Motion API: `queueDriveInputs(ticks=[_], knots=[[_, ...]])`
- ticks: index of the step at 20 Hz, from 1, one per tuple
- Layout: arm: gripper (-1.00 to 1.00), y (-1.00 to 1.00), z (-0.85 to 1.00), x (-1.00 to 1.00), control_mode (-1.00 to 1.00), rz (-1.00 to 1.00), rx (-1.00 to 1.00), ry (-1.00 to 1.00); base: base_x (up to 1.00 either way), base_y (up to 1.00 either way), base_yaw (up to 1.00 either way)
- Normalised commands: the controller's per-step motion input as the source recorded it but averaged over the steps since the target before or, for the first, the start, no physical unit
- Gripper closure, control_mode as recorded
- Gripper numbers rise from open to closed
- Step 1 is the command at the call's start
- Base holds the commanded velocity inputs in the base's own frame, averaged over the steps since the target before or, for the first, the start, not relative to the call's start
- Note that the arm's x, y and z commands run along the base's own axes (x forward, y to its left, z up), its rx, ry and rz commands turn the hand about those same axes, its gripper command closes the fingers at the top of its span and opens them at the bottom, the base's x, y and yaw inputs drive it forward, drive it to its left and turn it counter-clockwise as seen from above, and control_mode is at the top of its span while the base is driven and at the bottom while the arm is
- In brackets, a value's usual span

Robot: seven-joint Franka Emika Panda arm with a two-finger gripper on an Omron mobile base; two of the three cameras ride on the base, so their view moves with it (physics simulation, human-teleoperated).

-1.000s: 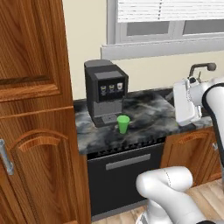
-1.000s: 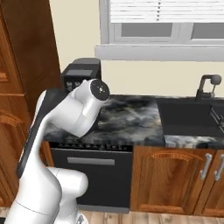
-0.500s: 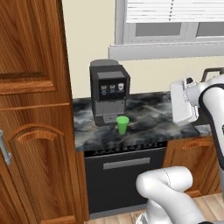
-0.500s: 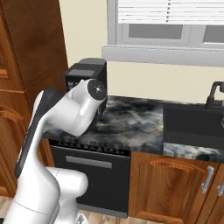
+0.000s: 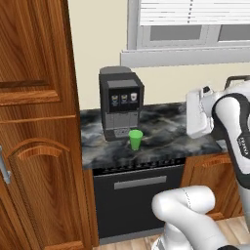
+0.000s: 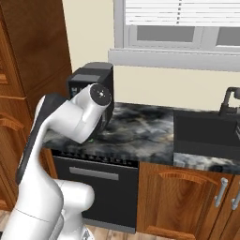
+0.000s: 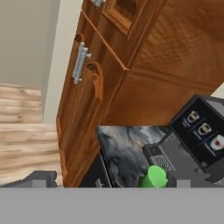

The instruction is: Place the pitcher and cup on the dining counter for serving.

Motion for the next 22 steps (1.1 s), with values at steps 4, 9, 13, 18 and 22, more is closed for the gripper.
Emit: queueDriveInputs(ticks=[4,9,13,18,22], knots=[[-1.0,0.2,0.0,0.25,-1.0,-0.31,-0.03,0.17,0.0,0.0,0.0],[-1.0,0.09,0.0,0.03,-1.0,-0.42,-0.01,0.19,0.0,0.0,0.0],[-1.0,0.03,-0.15,0.05,-1.0,-0.37,-0.01,0.23,0.0,0.0,0.0],[-1.0,0.0,-0.33,0.28,-1.0,-0.32,0.07,0.2,0.0,0.0,0.0],[-1.0,-0.01,-0.37,0.42,-1.0,-0.3,0.17,0.27,0.0,0.0,0.0]])
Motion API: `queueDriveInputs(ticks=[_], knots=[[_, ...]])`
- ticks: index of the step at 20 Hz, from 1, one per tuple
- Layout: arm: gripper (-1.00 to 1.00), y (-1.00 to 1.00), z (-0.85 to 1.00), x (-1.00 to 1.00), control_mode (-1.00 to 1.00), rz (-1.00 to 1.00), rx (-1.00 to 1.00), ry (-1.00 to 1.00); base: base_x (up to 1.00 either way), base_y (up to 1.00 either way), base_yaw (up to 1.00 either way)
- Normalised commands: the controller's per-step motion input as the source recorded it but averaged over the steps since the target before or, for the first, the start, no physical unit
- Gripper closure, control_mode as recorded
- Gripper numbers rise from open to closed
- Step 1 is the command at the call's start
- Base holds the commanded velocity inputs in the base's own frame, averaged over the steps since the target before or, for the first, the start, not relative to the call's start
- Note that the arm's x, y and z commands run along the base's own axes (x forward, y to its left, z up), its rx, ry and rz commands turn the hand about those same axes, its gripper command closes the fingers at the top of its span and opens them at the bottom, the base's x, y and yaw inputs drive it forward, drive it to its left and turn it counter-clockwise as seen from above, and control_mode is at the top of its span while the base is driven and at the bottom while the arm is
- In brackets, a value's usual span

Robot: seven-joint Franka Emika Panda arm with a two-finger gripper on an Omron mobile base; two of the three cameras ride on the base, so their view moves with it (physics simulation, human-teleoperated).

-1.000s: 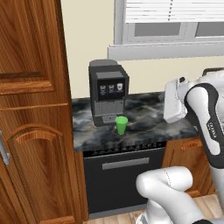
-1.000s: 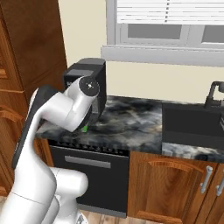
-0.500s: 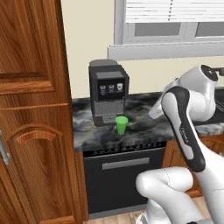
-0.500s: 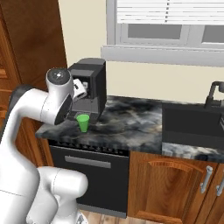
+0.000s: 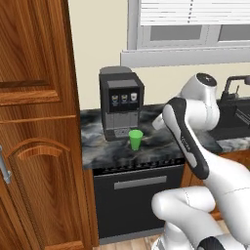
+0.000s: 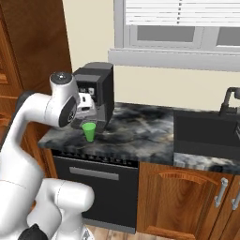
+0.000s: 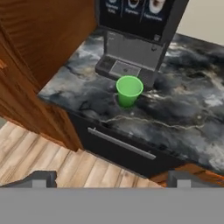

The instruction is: Place the pitcher and cup on the dining counter for serving.

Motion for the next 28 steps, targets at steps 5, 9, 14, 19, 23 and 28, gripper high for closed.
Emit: queueDriveInputs(ticks=[5,9,14,19,23,28], knots=[[-1.0,-0.06,-0.36,0.29,-1.0,-0.2,0.15,0.25,0.0,0.0,0.0],[-1.0,-0.04,-0.44,0.26,-1.0,-0.18,0.08,0.15,0.0,0.0,0.0],[-1.0,-0.01,-0.45,0.24,-1.0,-0.16,0.01,0.06,0.0,0.0,0.0],[-1.0,0.0,-0.36,0.23,-1.0,-0.1,0.0,0.0,0.0,0.0,0.0],[-1.0,0.0,-0.28,0.3,-1.0,-0.08,0.0,0.0,0.0,0.0,0.0],[-1.0,0.0,-0.17,0.35,-1.0,-0.03,0.0,0.0,0.0,0.0,0.0]])
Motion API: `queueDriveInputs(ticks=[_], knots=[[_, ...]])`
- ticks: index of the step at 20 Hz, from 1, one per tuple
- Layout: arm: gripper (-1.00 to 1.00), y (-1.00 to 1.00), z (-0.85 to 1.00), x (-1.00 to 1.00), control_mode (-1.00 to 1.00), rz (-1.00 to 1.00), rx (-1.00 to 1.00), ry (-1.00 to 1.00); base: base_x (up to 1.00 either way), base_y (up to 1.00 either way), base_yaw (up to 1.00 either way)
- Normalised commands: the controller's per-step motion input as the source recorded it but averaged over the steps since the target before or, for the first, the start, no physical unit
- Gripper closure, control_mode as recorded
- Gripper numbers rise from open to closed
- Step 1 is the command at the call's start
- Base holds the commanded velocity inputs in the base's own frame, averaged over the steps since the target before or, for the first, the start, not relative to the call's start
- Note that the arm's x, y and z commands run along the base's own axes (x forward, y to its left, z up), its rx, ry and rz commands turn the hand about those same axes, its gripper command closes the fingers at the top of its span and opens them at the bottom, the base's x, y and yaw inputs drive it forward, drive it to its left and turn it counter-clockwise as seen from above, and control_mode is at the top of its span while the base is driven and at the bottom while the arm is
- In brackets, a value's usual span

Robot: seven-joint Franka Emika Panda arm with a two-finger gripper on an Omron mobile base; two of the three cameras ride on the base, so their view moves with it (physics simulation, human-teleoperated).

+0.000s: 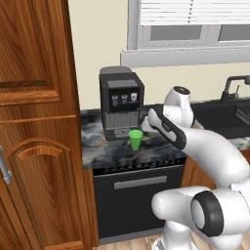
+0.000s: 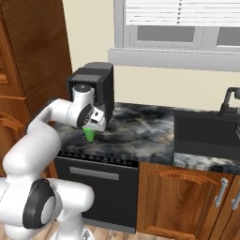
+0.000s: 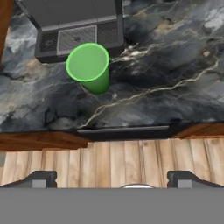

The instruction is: Place the pitcher and cup on the dining counter for serving.

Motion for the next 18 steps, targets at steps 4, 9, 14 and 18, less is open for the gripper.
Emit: queueDriveInputs(ticks=[4,9,14,18], knots=[[-1.0,0.0,-0.13,0.31,-1.0,-0.03,0.0,0.0,0.0,0.0,0.0],[-1.0,0.0,-0.22,0.28,-1.0,-0.03,0.0,0.0,0.0,0.0,0.0],[-1.0,0.01,-0.32,0.22,-1.0,-0.01,0.0,0.0,0.0,0.0,0.0],[-1.0,0.04,-0.23,0.3,-1.0,-0.01,0.0,0.0,0.0,0.0,0.0]])
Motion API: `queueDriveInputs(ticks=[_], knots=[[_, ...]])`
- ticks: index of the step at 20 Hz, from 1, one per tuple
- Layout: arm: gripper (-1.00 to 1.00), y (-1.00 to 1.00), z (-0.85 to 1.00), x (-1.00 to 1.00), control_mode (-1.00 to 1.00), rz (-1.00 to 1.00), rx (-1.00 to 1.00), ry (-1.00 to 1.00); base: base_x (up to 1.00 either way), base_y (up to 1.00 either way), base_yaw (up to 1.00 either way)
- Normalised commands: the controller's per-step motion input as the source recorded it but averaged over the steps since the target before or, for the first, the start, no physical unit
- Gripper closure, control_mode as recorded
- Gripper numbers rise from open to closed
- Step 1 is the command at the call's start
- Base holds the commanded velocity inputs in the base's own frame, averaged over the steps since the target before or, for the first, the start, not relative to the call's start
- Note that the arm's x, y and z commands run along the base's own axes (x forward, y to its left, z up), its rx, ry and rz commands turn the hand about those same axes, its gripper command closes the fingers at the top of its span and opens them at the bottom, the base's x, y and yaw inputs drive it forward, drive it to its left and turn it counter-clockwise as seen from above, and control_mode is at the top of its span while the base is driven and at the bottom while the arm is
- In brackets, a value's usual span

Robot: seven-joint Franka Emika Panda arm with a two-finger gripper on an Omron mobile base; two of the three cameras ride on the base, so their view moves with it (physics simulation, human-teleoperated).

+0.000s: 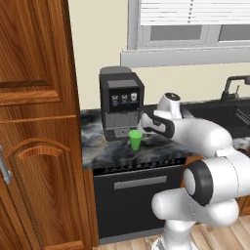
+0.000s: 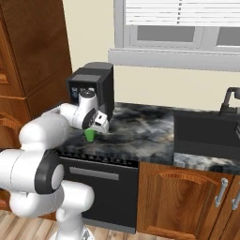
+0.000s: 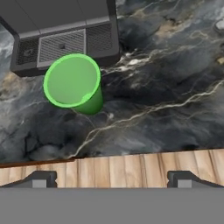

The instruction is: Place the pitcher and cup on the dining counter for serving.

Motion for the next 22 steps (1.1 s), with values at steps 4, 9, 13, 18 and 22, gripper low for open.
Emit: queueDriveInputs(ticks=[4,9,13,18,22], knots=[[-1.0,0.05,-0.13,0.36,-1.0,-0.01,0.0,0.0,0.0,0.0,0.0],[-1.0,0.03,-0.12,0.34,-1.0,-0.01,0.0,0.0,0.0,0.0,0.0],[-1.0,0.0,-0.16,0.27,-1.0,0.0,0.0,0.0,0.0,0.0,0.0],[-1.0,0.0,-0.2,0.21,-1.0,-0.01,0.0,0.0,0.0,0.0,0.0],[-1.0,0.0,-0.2,0.24,-1.0,-0.01,0.0,0.0,0.0,0.0,0.0]])
